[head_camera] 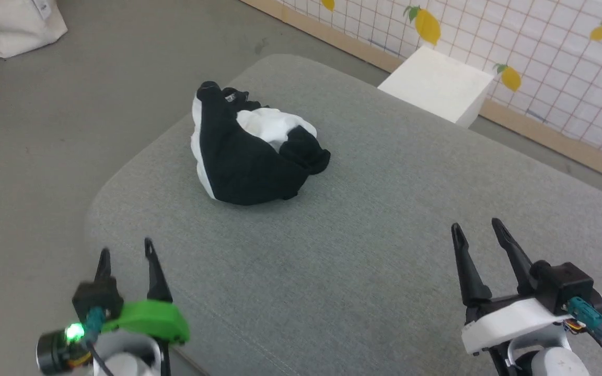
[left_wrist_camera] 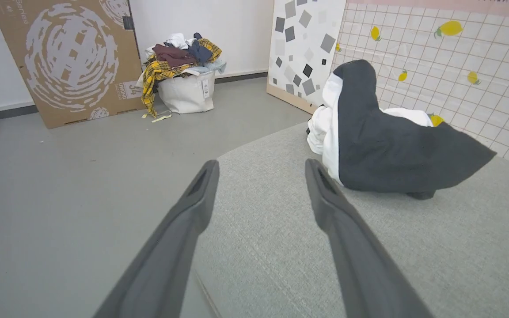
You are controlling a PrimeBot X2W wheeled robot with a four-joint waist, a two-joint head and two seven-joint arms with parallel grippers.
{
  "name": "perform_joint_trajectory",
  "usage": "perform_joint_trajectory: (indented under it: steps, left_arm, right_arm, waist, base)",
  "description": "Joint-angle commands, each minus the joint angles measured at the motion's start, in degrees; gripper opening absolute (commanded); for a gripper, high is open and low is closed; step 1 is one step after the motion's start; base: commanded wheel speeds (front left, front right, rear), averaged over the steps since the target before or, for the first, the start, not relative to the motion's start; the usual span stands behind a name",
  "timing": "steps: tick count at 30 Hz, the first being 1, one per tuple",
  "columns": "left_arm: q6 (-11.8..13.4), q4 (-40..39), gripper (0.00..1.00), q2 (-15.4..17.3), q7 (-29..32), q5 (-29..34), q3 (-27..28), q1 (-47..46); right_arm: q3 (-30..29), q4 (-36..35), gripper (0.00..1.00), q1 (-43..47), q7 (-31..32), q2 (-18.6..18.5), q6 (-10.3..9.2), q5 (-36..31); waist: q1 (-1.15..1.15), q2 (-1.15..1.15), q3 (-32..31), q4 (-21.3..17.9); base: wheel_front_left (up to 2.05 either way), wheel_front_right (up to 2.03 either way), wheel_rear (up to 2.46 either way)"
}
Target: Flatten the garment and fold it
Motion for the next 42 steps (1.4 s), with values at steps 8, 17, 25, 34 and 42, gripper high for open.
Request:
perform_joint_trajectory:
  steps: [8,17,25,34,42]
  left_arm:
    - [-5.83,9.03,1.00,2.50,6.34,-7.35,2.95,-18.73]
    - [-11.18,17.55,1.00,8.49,15.51,-12.63,5.60,-36.03]
    - [-8.11,22.18,1.00,12.81,32.63,-18.88,9.93,-39.59]
    - [-4.37,21.07,1.00,12.80,51.11,-23.75,10.25,-32.36]
    - [-5.47,15.43,0.00,17.78,40.40,-17.58,9.63,-28.48]
  right_arm:
    - [1.24,-5.26,1.00,-5.49,3.77,0.01,-0.09,-4.38]
    - [0.63,-9.27,1.00,-11.31,5.08,-0.01,-0.09,-7.31]
    - [1.12,-9.30,1.00,-14.71,3.58,-0.01,-0.09,-6.82]
    - [0.80,-7.06,1.00,-15.61,1.81,0.00,-0.09,-6.01]
    - [1.06,-3.41,1.00,-14.39,-0.18,0.00,-0.09,-3.89]
  waist:
    - [0.00,0.61,13.88,-11.70]
    - [0.00,0.61,29.06,-21.68]
    - [0.00,0.61,35.67,-26.93]
    - [0.00,0.61,35.70,-28.07]
    - [0.00,0.61,26.04,-27.68]
  base:
    - [0.00,0.00,0.00]
    - [0.00,0.00,0.00]
    - [0.00,0.00,0.00]
    - [0.00,0.00,0.00]
    - [0.00,0.00,0.00]
